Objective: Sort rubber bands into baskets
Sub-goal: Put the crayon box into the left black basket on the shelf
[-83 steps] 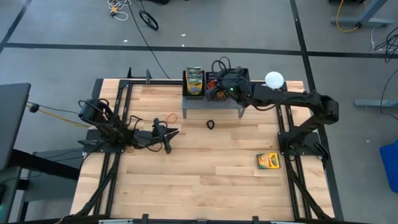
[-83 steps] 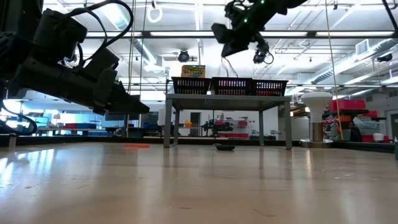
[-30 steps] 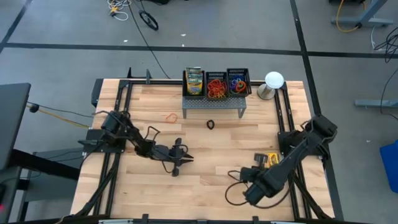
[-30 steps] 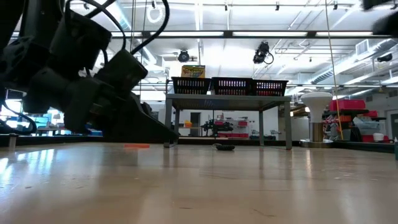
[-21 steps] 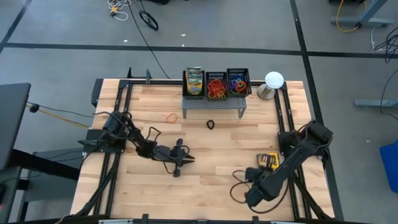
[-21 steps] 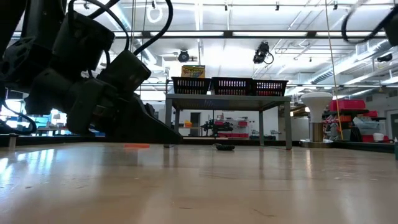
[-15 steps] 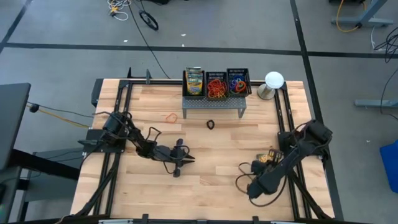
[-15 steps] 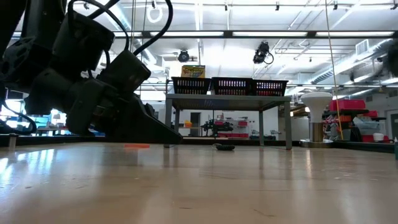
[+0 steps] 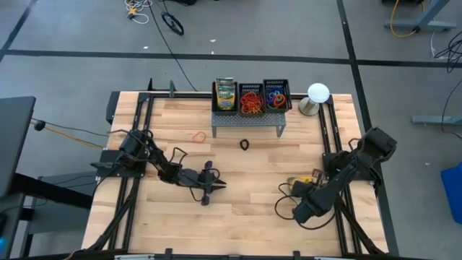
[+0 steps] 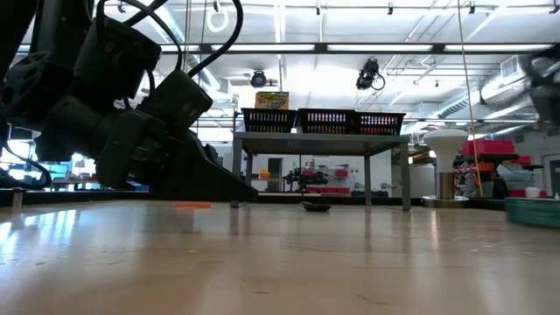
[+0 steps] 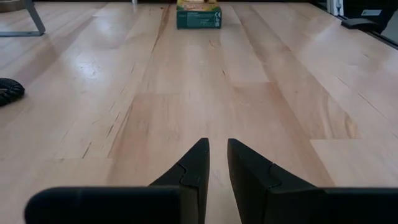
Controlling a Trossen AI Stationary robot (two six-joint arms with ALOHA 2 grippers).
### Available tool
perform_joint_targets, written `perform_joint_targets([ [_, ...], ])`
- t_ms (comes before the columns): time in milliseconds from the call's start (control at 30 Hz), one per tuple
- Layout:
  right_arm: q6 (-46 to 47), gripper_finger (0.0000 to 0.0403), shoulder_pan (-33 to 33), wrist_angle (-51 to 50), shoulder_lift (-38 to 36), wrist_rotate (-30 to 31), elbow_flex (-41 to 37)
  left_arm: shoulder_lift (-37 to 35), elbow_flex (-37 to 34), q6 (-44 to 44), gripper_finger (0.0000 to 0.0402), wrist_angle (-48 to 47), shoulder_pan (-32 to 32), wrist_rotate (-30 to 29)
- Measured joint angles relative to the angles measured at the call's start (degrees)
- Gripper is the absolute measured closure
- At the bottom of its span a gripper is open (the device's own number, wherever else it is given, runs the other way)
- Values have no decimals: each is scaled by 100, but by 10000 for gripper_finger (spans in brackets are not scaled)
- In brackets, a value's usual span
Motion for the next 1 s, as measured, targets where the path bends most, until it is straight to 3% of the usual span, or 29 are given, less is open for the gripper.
perform_joint_targets([
  [167, -809, 401, -27, 889, -191, 1122, 113, 0, 0, 2, 338, 0, 0, 0],
  [267, -1067, 401, -128, 1306, -222, 1349, 196, 0, 0, 0, 338, 0, 0, 4],
  [533, 2278, 391, -235, -458, -589, 769, 111, 0, 0, -2, 338, 0, -2, 13],
  [767, 3293, 381, -102, 554, -1370, 1031, -769, 0, 0, -2, 338, 0, -2, 13],
  [1000, 3507, 328, -80, 1948, -1754, 1301, -1565, 0, 0, -4, 338, 0, -2, 13],
])
